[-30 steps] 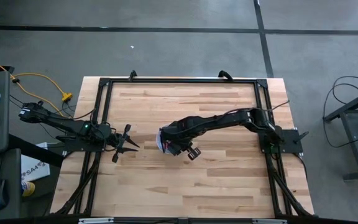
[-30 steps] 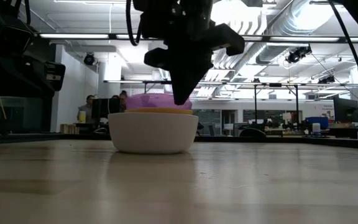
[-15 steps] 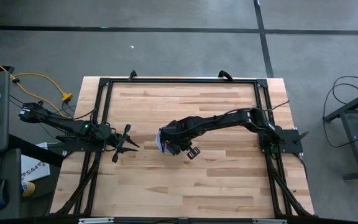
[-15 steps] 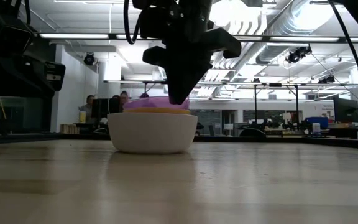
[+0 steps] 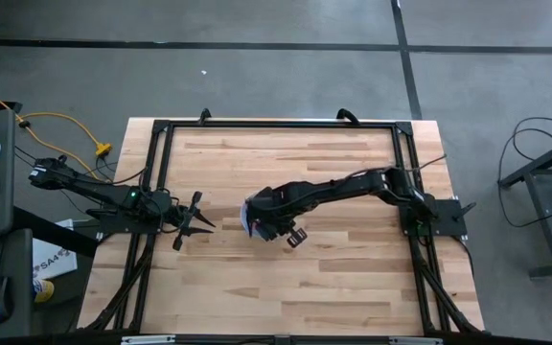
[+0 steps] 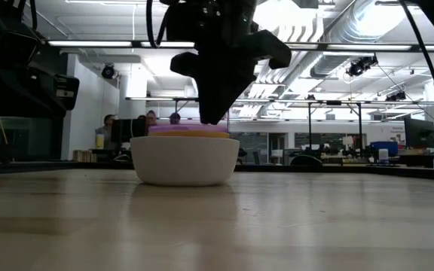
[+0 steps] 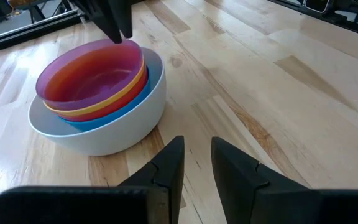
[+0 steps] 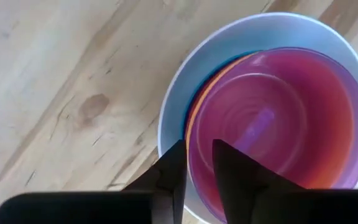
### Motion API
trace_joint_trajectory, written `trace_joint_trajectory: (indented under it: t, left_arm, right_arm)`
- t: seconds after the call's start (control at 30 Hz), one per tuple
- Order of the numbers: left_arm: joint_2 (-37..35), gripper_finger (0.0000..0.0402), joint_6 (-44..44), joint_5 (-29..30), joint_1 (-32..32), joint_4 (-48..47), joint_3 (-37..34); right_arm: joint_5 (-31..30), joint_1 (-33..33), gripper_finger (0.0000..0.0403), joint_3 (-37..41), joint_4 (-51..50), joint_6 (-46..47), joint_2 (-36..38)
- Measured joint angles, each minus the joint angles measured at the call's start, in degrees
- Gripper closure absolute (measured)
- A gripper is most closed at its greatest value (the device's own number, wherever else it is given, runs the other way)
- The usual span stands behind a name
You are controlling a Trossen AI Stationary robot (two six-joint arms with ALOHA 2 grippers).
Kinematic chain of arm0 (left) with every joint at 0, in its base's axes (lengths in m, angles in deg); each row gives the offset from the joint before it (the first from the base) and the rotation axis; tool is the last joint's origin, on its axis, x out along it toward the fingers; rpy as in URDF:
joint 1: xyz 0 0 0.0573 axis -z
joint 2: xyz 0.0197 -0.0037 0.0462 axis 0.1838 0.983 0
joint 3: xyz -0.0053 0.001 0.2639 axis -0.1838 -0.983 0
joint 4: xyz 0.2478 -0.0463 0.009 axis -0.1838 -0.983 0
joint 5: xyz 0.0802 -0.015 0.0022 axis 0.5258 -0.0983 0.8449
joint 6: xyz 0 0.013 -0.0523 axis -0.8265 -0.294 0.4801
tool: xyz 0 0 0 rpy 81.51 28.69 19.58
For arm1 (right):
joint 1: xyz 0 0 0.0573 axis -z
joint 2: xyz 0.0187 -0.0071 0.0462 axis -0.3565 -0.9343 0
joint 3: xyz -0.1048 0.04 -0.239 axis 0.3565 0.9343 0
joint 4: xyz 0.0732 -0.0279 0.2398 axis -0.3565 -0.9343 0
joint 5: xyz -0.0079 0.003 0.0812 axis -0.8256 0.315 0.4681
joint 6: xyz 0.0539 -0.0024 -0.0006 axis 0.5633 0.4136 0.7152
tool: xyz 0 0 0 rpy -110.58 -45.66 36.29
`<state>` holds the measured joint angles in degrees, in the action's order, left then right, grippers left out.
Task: Nest bowls inside each other
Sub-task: Stack the purple bowl on top of the yellow bowl, then return to Home Position
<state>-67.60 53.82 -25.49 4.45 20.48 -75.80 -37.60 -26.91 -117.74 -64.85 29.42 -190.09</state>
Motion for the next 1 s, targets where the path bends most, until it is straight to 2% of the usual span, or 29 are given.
trace_joint_trajectory:
  t: [0.33,0.53,0.63,0.93,1.0]
  left_arm:
    - [0.0,0.032,0.0,0.0,0.0,0.0,-0.01]
    - [0.0,0.032,0.0,0.0,-0.01,0.0,-0.02]
    - [0.0,0.032,0.0,0.0,-0.01,0.0,-0.02]
    - [0.0,0.032,0.0,0.0,-0.01,0.0,-0.01]
    - [0.0,0.032,0.0,0.0,-0.01,0.0,-0.01]
  right_arm:
    - [-4.45,-0.78,0.031,-0.02,-0.14,0.65,0.97]
    - [-4.94,-1.46,0.0308,-0.04,-0.43,2.19,2.33]
    - [-7.05,-1.96,0.0308,-0.04,-0.87,2.98,3.63]
    - [-5.11,-1.93,0.0308,-0.04,-5.67,17.26,9.63]
    - [-2.39,-1.69,0.0308,0.16,-6.49,20.93,11.21]
